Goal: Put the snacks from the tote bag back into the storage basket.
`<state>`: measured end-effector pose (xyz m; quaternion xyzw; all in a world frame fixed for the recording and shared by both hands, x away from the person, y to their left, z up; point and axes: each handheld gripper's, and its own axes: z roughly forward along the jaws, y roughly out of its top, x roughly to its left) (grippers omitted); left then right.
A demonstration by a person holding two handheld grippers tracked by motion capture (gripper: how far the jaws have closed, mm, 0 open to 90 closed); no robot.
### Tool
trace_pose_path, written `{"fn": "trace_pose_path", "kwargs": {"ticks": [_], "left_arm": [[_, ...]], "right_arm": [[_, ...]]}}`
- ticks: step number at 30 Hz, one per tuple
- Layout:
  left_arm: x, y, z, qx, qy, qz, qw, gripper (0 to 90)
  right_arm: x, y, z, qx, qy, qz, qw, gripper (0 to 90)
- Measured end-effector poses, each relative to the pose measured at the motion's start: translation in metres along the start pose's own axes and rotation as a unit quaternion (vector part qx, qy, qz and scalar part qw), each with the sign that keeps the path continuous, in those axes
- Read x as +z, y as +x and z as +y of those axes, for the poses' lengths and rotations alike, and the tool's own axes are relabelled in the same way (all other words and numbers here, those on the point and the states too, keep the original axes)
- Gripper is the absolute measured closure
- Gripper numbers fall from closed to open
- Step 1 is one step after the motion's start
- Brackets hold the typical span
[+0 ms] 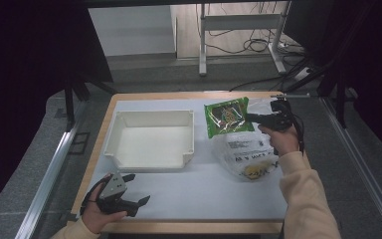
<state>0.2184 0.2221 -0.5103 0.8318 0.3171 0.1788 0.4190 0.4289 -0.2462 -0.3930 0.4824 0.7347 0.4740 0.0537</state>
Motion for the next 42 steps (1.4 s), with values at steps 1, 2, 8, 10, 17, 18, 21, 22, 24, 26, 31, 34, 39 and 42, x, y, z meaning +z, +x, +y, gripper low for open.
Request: {"fn": "trace_pose_path", "kwargs": {"ticks": [1, 2, 8, 10, 17, 18, 21, 22, 24, 26, 31, 34, 39, 42], "left_arm": [[0.000, 0.000, 0.000, 0.000, 0.000, 0.000, 1.0000, 12.3], [0.000, 0.000, 0.000, 0.000, -0.001, 0.000, 1.0000, 12.3], [0.000, 0.000, 0.000, 0.000, 0.000, 0.000, 1.0000, 12.3], [0.000, 0.000, 0.000, 0.000, 0.000, 0.000, 1.0000, 12.3], [0.000, 0.000, 0.000, -0.001, 0.000, 0.001, 1.0000, 12.3], [0.000, 0.000, 0.000, -0.001, 0.001, 0.001, 1.0000, 12.3], [0.000, 0.000, 0.000, -0.001, 0.000, 0.001, 1.0000, 12.3], [0.000, 0.000, 0.000, -0.001, 0.000, 0.001, 1.0000, 12.3], [0.000, 0.000, 0.000, -0.001, 0.000, 0.001, 1.0000, 12.3], [0.000, 0.000, 0.000, -0.001, 0.000, 0.001, 1.0000, 12.3], [0.000, 0.000, 0.000, -0.001, 0.000, 0.001, 1.0000, 12.3], [0.000, 0.000, 0.000, -0.001, 0.001, 0.000, 1.0000, 12.3], [0.000, 0.000, 0.000, -0.001, 0.000, 0.001, 1.0000, 12.3], [0.000, 0.000, 0.000, 0.000, 0.000, 0.001, 1.0000, 12.3]], "right_arm": [[0.001, 0.001, 0.000, 0.000, 0.000, 0.001, 1.0000, 89.6], [0.002, 0.001, 0.000, -0.001, 0.001, 0.002, 1.0000, 89.6], [0.006, 0.004, 0.001, -0.003, 0.003, 0.006, 1.0000, 89.6], [0.008, 0.005, 0.001, -0.004, 0.002, 0.009, 1.0000, 89.6], [0.014, 0.009, 0.002, -0.008, 0.005, 0.018, 0.9998, 89.6], [0.016, 0.011, 0.002, -0.009, 0.006, 0.019, 0.9998, 89.6], [0.017, 0.012, 0.002, -0.009, 0.006, 0.021, 0.9997, 89.5], [0.017, 0.012, 0.003, -0.011, 0.006, 0.022, 0.9997, 89.5], [0.018, 0.014, 0.004, -0.012, 0.006, 0.024, 0.9996, 89.6], [0.020, 0.015, 0.004, -0.011, 0.006, 0.026, 0.9996, 89.6], [0.023, 0.018, 0.004, -0.012, 0.008, 0.030, 0.9995, 89.6], [0.027, 0.020, 0.004, -0.013, 0.008, 0.035, 0.9993, 89.5], [0.033, 0.024, 0.004, -0.014, 0.010, 0.042, 0.9990, 89.5], [0.036, 0.027, 0.004, -0.016, 0.012, 0.046, 0.9987, 89.5]]}}
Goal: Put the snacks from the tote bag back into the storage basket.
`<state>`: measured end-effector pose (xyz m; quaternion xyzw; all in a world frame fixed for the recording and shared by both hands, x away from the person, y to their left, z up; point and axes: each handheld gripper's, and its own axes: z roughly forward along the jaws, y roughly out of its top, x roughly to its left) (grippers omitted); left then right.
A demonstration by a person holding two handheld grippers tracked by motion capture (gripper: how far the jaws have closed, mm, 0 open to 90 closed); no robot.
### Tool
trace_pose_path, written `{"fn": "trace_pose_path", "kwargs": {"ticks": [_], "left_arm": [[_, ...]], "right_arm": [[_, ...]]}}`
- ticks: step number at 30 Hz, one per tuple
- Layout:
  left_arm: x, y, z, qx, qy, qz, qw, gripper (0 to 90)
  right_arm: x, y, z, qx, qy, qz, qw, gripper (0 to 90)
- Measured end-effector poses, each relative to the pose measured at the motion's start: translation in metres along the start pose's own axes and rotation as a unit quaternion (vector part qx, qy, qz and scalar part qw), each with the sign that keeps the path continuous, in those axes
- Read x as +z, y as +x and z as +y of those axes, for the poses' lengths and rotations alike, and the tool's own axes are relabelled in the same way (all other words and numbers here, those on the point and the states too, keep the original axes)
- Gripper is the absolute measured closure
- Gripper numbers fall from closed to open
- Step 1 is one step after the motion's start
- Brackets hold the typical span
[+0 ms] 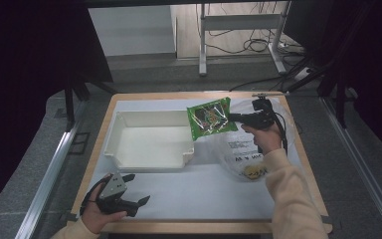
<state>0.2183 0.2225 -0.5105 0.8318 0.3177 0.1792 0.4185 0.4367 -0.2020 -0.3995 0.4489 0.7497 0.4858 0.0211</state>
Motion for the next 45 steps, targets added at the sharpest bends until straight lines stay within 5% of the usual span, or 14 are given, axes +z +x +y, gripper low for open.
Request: {"fn": "trace_pose_path", "kwargs": {"ticks": [45], "left_arm": [[-0.001, 0.000, -0.001, 0.003, 0.003, 0.001, 1.0000, 12.5]], "right_arm": [[0.055, 0.024, -0.003, 0.015, -0.006, 0.038, 0.9992, 89.4]]}}
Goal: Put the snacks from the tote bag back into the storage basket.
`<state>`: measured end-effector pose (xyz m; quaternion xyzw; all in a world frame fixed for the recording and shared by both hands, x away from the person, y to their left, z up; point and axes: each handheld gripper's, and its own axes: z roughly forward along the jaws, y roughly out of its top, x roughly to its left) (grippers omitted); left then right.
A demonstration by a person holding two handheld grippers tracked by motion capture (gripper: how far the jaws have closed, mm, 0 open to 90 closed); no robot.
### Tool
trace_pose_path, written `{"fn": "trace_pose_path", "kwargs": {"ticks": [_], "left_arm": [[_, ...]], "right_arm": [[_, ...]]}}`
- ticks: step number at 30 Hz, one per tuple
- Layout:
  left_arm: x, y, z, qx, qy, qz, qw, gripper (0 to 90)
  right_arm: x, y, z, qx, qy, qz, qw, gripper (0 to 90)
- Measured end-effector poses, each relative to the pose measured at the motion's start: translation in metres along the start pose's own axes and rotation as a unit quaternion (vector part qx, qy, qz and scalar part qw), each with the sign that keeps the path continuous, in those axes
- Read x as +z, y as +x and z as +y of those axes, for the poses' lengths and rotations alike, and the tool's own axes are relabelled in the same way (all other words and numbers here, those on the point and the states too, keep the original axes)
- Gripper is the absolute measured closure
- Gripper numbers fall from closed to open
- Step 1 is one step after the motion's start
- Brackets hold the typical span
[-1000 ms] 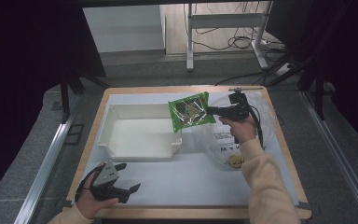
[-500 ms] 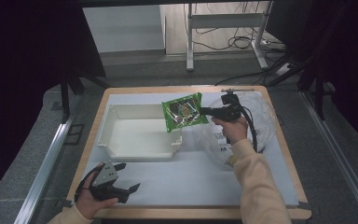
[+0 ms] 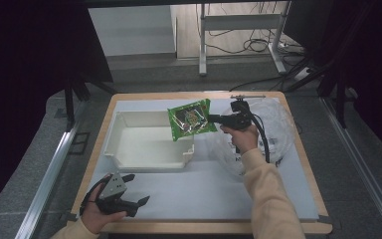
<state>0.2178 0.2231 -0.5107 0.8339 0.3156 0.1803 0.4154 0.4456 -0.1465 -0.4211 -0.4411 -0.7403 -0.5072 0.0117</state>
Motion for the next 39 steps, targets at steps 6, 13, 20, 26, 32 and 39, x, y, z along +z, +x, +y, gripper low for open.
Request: {"fn": "trace_pose_path", "kwargs": {"ticks": [6, 13, 20, 26, 32, 39], "left_arm": [[0.001, -0.001, 0.000, 0.000, 0.001, -0.002, 1.0000, 12.5], [0.001, -0.001, 0.000, 0.001, 0.001, -0.002, 1.0000, 12.5], [0.001, -0.001, -0.001, 0.000, 0.001, -0.003, 1.0000, 12.5], [0.001, 0.000, -0.001, -0.001, 0.001, -0.003, 1.0000, 12.5], [0.000, 0.000, -0.001, 0.000, 0.001, -0.003, 1.0000, 12.5], [0.000, 0.000, -0.001, -0.002, -0.002, -0.003, 1.0000, 12.5]], "right_arm": [[0.009, 0.004, 0.000, -0.002, 0.003, 0.003, 1.0000, 89.3], [0.018, 0.008, 0.000, -0.001, 0.004, 0.006, 1.0000, 89.3], [0.027, 0.013, 0.000, 0.000, 0.006, 0.011, 0.9999, 89.3], [0.034, 0.016, -0.001, 0.002, 0.007, 0.010, 0.9999, 89.3], [0.041, 0.020, -0.002, 0.005, 0.006, 0.008, 0.9999, 89.2], [0.055, 0.026, -0.004, 0.005, 0.012, 0.008, 0.9999, 89.1]]}}
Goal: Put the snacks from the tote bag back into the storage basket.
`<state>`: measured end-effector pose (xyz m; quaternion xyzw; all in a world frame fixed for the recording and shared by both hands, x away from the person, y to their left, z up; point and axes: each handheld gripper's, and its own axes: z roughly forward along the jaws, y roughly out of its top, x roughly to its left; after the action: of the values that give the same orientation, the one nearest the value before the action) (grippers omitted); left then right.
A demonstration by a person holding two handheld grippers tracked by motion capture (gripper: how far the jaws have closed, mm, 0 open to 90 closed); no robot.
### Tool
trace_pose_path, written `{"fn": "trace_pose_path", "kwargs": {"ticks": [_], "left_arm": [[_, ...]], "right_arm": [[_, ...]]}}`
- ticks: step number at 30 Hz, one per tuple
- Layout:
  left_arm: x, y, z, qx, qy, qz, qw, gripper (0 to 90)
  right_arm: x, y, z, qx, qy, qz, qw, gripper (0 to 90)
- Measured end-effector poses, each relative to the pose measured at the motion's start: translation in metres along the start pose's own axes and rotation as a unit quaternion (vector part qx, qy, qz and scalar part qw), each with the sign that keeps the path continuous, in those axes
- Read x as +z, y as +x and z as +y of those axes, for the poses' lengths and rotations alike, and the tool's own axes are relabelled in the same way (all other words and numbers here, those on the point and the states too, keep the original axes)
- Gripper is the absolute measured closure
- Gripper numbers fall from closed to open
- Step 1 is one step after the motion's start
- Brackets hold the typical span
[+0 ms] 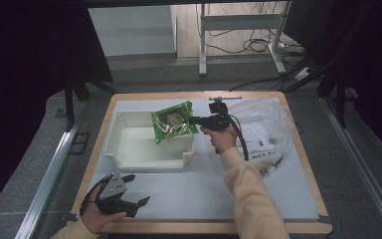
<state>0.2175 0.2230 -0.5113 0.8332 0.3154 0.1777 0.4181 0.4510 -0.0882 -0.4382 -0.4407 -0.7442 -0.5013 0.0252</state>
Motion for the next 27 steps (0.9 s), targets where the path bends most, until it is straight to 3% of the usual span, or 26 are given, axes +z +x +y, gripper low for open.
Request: {"fn": "trace_pose_path", "kwargs": {"ticks": [27], "left_arm": [[0.000, 0.000, 0.000, 0.001, 0.001, -0.002, 1.0000, 12.5]], "right_arm": [[0.032, 0.009, -0.007, 0.000, 0.019, -0.009, 0.9998, 89.0]]}}
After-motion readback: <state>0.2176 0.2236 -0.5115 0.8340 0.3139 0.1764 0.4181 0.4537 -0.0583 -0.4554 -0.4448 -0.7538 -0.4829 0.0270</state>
